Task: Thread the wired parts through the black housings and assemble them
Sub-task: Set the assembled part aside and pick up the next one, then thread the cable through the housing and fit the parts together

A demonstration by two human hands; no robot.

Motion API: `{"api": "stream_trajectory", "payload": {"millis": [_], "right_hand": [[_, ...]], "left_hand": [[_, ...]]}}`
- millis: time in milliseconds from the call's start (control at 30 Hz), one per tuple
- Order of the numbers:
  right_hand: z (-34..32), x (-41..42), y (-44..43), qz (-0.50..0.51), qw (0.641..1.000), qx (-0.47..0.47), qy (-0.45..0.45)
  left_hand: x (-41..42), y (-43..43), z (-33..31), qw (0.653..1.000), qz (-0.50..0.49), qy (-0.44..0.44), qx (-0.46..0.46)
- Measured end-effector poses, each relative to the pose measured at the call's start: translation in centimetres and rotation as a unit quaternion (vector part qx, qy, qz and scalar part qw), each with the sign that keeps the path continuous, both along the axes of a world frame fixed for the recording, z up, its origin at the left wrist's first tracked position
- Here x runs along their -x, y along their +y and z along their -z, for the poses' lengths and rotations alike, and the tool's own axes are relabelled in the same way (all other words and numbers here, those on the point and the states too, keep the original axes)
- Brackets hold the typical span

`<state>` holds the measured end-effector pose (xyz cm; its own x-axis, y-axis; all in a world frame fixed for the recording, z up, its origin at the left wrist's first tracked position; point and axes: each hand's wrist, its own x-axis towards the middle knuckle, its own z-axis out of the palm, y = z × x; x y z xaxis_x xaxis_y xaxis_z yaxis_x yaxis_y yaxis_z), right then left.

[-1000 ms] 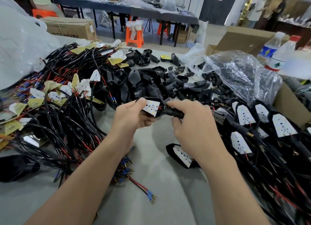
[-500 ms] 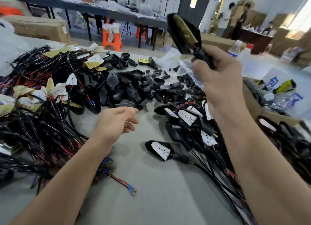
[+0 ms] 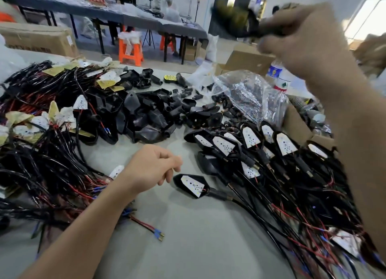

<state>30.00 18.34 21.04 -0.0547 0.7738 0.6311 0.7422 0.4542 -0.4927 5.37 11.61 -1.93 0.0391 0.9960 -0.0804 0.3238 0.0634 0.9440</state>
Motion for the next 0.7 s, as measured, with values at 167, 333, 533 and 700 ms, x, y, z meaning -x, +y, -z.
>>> {"api": "stream_trajectory", "payload": {"millis": [167, 333, 533, 700], "right_hand": [[5.5, -1.0, -1.2, 0.161, 0.914, 0.081, -0.364], [14.9, -3.5, -3.2, 0.189, 0.935, 0.143, -0.264], [18.1, -2.3, -4.4, 0.163, 0.963, 0.032, -0.213], [18.7, 3.5, -4.6, 0.033, 0.981, 0.035, -0.188]], "left_hand": [[-0.2, 0.0, 0.1, 1.000, 0.006, 0.004, 0.018], [-0.2, -0.3, -0.3, 0.999, -0.008, 0.027, 0.030], [-0.2, -0.1, -0.1, 0.993, -0.082, 0.084, -0.019], [0.7, -0.2, 0.0, 0.944, -0.182, 0.243, -0.128]]}}
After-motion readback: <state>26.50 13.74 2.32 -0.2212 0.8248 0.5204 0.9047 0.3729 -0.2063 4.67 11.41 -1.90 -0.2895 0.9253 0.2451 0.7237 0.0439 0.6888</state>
